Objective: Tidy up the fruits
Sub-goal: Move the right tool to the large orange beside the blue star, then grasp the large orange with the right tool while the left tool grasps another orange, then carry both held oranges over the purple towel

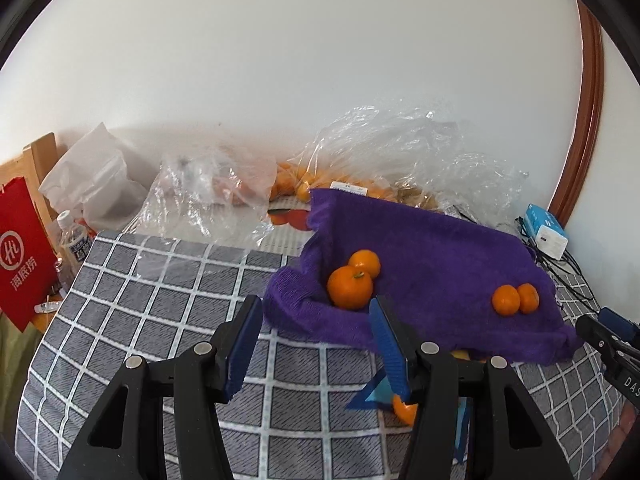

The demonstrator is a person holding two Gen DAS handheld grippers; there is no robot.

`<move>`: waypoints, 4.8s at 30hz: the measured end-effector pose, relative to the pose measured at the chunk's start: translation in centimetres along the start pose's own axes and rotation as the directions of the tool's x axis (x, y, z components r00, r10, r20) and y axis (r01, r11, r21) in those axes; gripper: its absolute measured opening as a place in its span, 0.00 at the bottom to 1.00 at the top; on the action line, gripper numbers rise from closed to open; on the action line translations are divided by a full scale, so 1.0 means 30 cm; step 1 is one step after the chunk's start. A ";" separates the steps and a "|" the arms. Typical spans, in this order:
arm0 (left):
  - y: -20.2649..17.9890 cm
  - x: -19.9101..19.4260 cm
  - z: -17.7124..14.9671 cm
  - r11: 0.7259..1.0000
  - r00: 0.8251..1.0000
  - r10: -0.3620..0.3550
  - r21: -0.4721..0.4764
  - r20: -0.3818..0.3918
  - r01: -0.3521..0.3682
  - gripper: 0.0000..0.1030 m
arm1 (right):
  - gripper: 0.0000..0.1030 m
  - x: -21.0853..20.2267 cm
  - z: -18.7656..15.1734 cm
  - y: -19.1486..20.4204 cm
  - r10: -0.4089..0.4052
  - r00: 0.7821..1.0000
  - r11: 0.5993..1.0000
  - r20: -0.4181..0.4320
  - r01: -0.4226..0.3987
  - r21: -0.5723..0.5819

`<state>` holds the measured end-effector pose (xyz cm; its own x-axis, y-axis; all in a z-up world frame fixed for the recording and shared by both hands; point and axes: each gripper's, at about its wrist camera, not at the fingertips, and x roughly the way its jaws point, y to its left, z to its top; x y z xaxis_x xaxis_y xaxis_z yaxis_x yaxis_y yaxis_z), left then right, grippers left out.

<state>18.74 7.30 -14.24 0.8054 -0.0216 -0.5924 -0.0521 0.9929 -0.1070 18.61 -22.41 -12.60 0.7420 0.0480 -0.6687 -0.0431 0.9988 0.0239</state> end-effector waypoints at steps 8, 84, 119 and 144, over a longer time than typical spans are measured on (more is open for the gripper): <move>0.123 -0.025 -0.135 1.000 0.999 0.022 -0.014 -0.046 -0.023 0.56 | 0.57 0.022 -0.145 0.164 0.153 0.984 0.987 -0.088 -0.157 -0.035; -0.086 0.103 -0.165 0.990 0.964 -0.092 0.083 -0.250 0.115 0.32 | 0.31 0.137 -0.222 -0.097 0.011 0.988 1.000 -0.152 -0.007 0.029; -0.028 0.062 -0.193 0.988 0.981 -0.150 -0.042 -0.124 0.145 0.31 | 0.31 0.126 -0.229 -0.104 0.056 0.990 0.998 -0.131 -0.051 0.039; -0.009 0.035 -0.195 0.985 0.983 -0.160 -0.080 -0.088 0.153 0.31 | 0.31 0.100 -0.215 -0.142 0.134 0.984 0.985 -0.119 -0.118 0.128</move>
<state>16.13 6.31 -19.51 0.7480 -0.1902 -0.6359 0.0246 0.9653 -0.2598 16.72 -26.60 -19.50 0.6444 0.1796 -0.7433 -0.0443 0.9792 0.1982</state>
